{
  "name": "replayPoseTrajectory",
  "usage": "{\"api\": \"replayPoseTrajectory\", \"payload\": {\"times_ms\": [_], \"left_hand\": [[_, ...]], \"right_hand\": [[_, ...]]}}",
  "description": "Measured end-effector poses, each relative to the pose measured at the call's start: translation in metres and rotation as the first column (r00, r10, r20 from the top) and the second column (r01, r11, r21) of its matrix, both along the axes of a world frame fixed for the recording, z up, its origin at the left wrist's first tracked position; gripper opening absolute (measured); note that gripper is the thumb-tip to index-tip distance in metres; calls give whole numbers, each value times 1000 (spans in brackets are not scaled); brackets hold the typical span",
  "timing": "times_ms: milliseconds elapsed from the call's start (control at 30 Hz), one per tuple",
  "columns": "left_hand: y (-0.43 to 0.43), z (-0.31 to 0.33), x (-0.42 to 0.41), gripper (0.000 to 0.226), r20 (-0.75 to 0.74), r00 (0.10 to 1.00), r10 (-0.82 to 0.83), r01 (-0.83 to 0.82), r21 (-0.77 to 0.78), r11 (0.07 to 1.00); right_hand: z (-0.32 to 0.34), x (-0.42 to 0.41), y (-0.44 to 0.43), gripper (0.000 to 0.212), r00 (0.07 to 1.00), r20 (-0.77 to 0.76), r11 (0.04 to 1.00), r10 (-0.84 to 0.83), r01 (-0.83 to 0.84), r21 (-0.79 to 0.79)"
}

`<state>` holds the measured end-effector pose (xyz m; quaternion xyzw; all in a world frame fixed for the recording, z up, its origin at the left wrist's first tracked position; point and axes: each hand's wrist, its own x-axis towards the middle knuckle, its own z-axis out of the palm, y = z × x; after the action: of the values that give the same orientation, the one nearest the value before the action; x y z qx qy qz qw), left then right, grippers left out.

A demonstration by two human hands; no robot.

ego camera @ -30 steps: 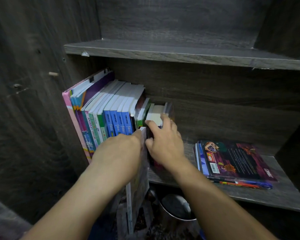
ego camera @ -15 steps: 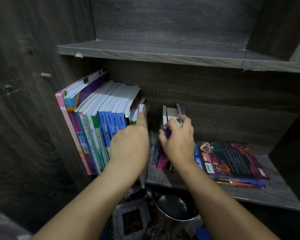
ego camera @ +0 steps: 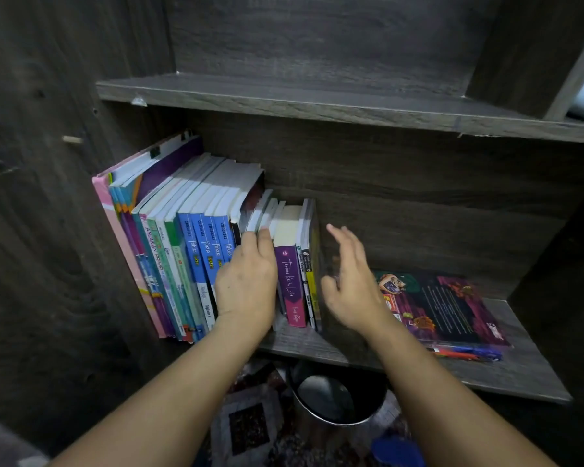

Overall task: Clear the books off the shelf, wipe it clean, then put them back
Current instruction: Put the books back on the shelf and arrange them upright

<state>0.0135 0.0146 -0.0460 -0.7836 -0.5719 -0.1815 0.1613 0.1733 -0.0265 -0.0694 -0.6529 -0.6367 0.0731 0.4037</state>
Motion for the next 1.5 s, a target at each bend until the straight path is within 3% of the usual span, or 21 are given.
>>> {"api": "replayPoseTrajectory", "payload": {"times_ms": [133, 233, 333, 467, 667, 900, 1033, 1133, 1300, 1367, 1500], "left_hand": [[4, -11, 3, 68, -69, 997, 22, -11, 155, 988], [0, -14, 9, 78, -5, 1000, -16, 16, 192, 981], [-7, -18, 16, 89, 35, 986, -163, 153, 200, 968], [-15, -14, 24, 82, 54, 973, -224, 215, 139, 967], [-27, -6, 30, 61, 259, 946, -193, 176, 87, 981], [-60, 10, 31, 28, 258, 962, -85, 115, -100, 988], [-44, 21, 31, 21, 236, 968, -79, 107, -108, 988], [-33, 25, 32, 30, 286, 958, -23, 86, -209, 974], [-37, 25, 31, 70, 132, 989, 67, -9, -396, 918], [-38, 20, 31, 93, 157, 987, 47, 17, -385, 923], [-30, 9, 25, 98, 235, 971, -52, 118, -278, 953]], "right_hand": [[-2, 9, -7, 84, 998, -17, 989, 59, -61, -132], [-1, 12, -14, 84, 997, -6, 983, 72, -72, -170], [0, 18, -19, 82, 998, 13, 978, 69, -65, -199], [0, 28, -24, 81, 998, 17, 981, 58, -54, -185], [-2, 33, -26, 77, 998, 11, 982, 65, -62, -179], [2, 31, -25, 76, 998, 4, 980, 64, -62, -189], [1, 26, -24, 85, 999, -20, 984, 50, -53, -170], [-3, 24, -22, 87, 998, -19, 982, 52, -54, -180], [-6, 25, -20, 88, 999, -10, 976, 45, -46, -211], [-7, 23, -19, 88, 999, -13, 975, 46, -47, -218], [-11, 16, -14, 87, 996, -17, 974, 86, -87, -210]]}}
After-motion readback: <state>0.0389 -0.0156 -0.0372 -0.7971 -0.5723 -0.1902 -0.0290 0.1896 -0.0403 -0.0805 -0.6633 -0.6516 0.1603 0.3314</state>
